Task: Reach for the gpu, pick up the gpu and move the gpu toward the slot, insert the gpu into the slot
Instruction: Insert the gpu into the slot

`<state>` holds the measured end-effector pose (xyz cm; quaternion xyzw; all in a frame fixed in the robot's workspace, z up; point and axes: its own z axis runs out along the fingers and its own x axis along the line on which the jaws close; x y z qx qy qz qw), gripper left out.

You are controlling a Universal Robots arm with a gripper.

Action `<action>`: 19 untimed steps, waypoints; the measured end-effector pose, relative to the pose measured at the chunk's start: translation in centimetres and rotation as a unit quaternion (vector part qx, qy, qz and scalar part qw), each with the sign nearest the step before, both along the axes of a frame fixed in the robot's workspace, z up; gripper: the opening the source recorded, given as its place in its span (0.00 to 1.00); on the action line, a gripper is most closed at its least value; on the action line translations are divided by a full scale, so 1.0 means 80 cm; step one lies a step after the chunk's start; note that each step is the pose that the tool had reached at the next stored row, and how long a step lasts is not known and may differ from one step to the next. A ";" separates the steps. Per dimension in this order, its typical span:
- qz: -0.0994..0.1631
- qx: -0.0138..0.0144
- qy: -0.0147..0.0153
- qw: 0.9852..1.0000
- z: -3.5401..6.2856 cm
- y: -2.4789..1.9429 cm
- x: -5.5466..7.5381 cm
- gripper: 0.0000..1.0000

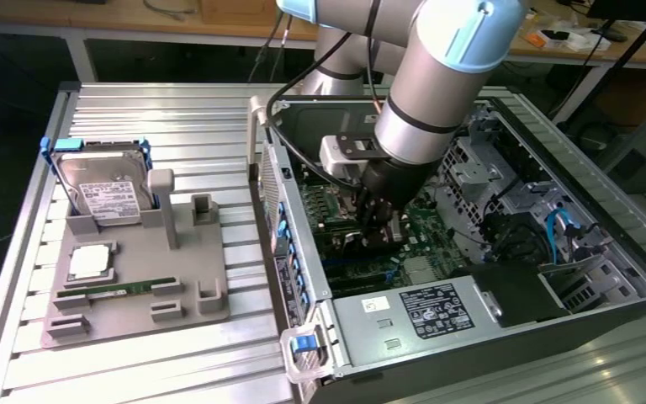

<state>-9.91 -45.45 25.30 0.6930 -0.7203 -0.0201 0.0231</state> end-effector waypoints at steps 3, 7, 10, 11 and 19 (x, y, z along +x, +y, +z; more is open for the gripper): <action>0.000 0.000 0.000 1.000 -0.001 0.0001 0.000 0.27; 0.000 0.000 0.000 1.000 -0.001 0.0001 0.000 0.27; 0.000 0.000 0.000 1.000 0.000 0.0001 0.000 0.27; 0.000 0.001 0.000 1.000 0.001 0.0002 0.000 0.27; 0.000 0.000 0.000 1.000 0.006 0.0000 0.000 0.27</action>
